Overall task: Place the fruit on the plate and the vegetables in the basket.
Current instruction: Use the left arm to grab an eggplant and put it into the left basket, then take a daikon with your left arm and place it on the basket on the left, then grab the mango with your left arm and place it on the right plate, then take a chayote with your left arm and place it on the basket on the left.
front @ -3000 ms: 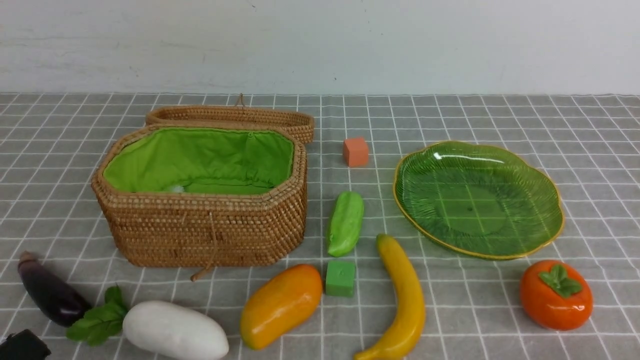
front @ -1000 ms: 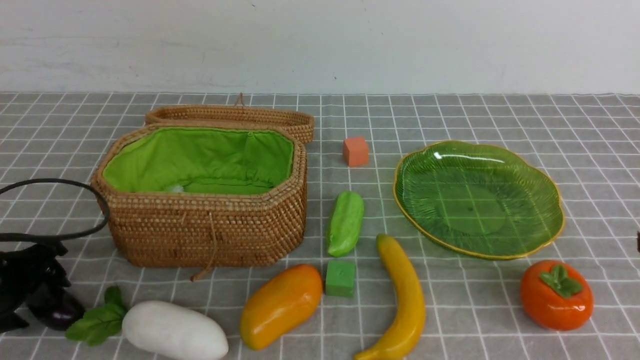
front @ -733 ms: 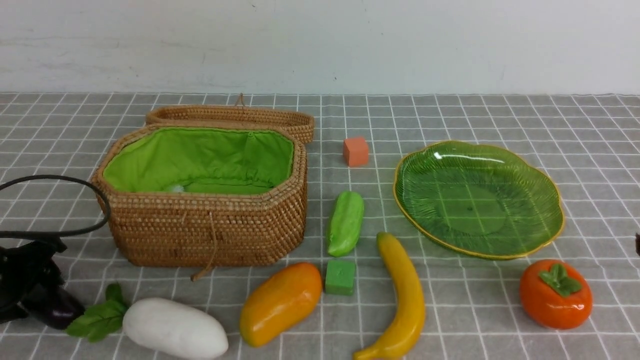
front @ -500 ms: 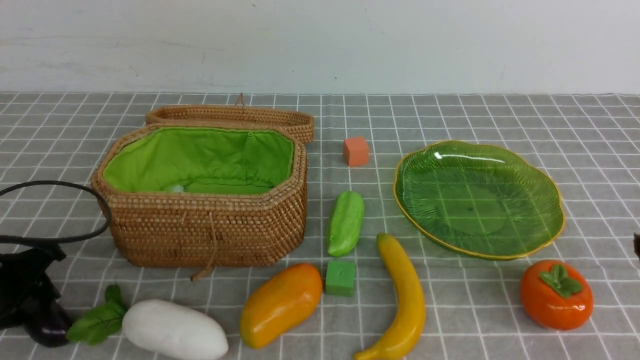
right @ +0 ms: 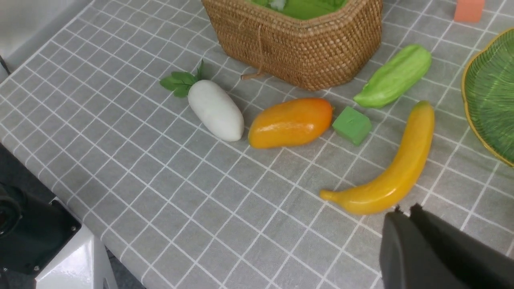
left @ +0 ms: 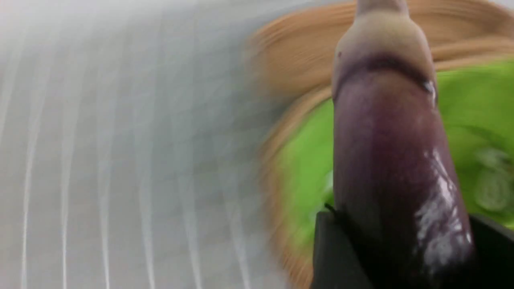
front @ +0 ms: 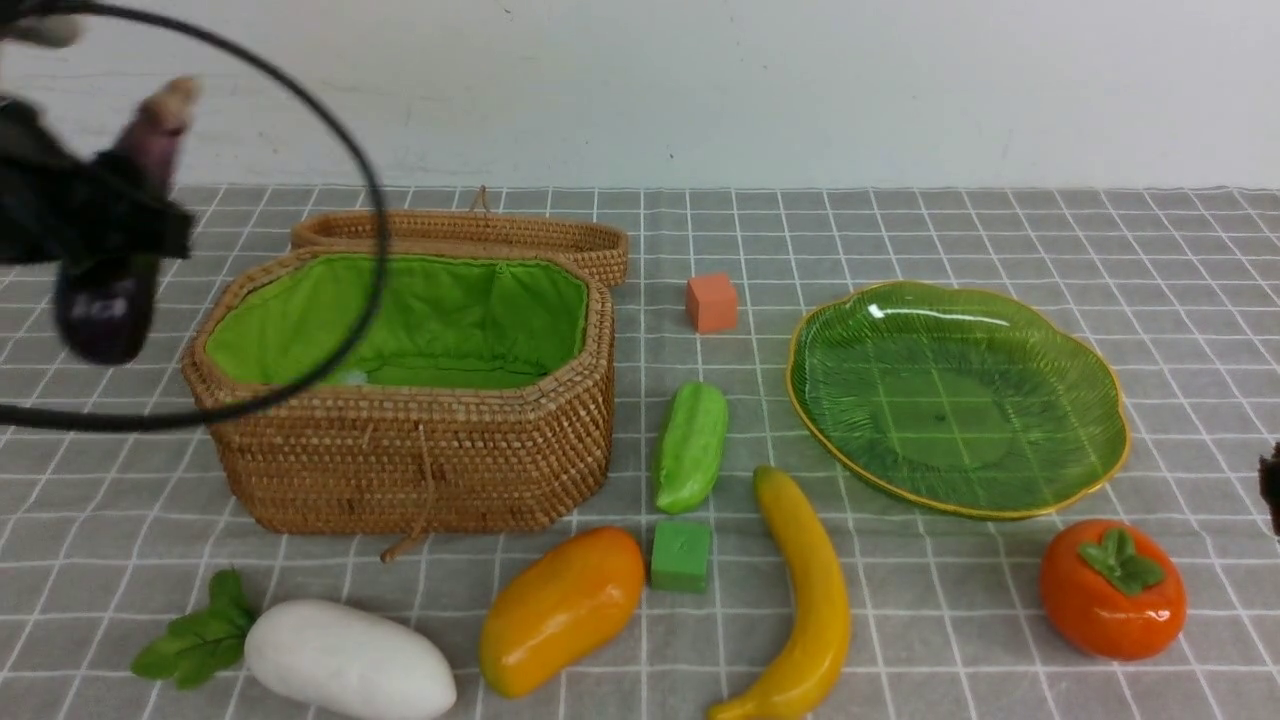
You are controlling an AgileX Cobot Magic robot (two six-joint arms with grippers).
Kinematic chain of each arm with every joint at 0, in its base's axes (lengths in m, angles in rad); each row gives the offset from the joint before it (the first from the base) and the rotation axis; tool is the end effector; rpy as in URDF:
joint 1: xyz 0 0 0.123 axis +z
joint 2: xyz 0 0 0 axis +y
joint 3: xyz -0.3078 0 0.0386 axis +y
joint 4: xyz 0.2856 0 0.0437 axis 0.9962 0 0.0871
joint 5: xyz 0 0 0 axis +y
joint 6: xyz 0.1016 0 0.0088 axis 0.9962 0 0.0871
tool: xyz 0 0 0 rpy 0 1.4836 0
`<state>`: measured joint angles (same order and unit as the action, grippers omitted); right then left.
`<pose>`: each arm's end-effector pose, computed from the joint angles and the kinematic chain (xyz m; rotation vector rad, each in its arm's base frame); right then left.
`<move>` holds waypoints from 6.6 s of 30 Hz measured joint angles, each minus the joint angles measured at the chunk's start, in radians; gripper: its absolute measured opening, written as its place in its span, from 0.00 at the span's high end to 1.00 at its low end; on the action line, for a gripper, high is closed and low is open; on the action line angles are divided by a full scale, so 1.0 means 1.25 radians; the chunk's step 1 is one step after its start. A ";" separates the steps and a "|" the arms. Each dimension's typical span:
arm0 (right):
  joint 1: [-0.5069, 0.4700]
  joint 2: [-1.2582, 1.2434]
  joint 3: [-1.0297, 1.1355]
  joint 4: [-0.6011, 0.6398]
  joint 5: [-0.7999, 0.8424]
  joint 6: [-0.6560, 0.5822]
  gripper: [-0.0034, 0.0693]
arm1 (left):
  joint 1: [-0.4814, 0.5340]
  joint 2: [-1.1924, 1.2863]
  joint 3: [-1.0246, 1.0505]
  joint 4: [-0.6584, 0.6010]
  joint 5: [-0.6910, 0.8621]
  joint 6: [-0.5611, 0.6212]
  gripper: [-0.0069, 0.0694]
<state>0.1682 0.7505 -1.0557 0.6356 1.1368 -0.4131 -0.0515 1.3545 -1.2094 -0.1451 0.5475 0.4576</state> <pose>0.1175 0.0757 0.4362 -0.6102 2.0970 0.6614 0.3435 -0.0254 0.3763 0.4575 2.1219 0.0798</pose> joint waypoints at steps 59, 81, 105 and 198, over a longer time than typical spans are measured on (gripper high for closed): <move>0.000 -0.080 -0.002 0.003 0.061 -0.004 0.90 | -0.349 0.285 0.211 0.297 0.144 0.304 0.15; 0.000 -0.080 -0.002 0.010 -0.146 0.013 0.90 | -0.340 0.169 -0.148 0.450 0.138 0.059 0.25; 0.000 -0.080 -0.002 0.019 -0.070 0.015 0.90 | -0.319 0.193 -0.166 0.295 0.237 -0.243 0.29; 0.000 -0.112 -0.003 -0.162 -0.002 0.178 0.88 | -0.594 0.677 -0.879 0.148 0.548 -0.509 0.50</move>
<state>0.1682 0.6101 -1.0595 0.4331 1.1340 -0.1912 -0.7941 2.2003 -2.3077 0.0402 1.2329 -0.1784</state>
